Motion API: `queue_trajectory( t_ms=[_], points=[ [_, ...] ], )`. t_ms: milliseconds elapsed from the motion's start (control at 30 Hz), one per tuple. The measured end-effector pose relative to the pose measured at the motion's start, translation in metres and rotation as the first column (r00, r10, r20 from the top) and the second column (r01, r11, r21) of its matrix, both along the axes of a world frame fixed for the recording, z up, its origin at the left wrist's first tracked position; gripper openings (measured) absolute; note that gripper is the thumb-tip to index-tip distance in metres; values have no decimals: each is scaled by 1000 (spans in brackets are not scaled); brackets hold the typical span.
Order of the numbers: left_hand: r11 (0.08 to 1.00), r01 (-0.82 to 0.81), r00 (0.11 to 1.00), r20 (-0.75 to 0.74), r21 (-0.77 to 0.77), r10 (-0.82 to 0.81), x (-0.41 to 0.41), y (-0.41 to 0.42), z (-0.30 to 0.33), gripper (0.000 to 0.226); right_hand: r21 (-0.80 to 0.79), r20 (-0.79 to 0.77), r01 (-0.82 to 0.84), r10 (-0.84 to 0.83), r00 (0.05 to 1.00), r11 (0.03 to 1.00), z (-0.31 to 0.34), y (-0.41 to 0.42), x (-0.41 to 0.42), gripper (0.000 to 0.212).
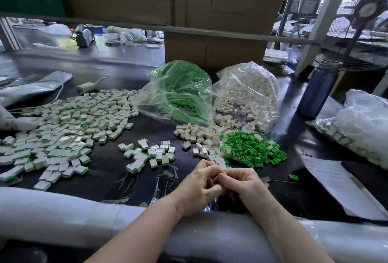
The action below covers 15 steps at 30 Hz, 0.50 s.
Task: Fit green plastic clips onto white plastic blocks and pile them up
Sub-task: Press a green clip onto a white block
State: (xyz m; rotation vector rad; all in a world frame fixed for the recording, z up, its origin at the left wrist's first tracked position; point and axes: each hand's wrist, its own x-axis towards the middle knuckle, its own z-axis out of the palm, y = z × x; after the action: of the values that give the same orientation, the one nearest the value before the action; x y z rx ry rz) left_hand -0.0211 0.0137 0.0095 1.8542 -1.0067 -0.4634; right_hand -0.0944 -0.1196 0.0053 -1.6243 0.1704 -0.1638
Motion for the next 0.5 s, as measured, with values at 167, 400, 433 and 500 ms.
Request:
queue_trajectory(
  t_ms=[167, 400, 433, 500],
  points=[
    [1000, 1, 1000, 1, 1, -1, -1, 1, 1, 13, 26, 4, -4, 4, 1000, 1000, 2, 1, -1, 20],
    [994, -55, 998, -23, -91, 53, -1, 2, 3, 5, -15, 56, 8, -7, 998, 1000, 5, 6, 0, 22],
    [991, -79, 997, -15, -106, 78, -1, 2, 2, 7, -15, 67, 20, -19, 998, 1000, 5, 7, 1, 20],
    [983, -138, 990, -2, -117, 139, 1, 1, 1, 10, 6, 82, 97, -98, 992, 995, 4, 5, 2, 15]
  ],
)
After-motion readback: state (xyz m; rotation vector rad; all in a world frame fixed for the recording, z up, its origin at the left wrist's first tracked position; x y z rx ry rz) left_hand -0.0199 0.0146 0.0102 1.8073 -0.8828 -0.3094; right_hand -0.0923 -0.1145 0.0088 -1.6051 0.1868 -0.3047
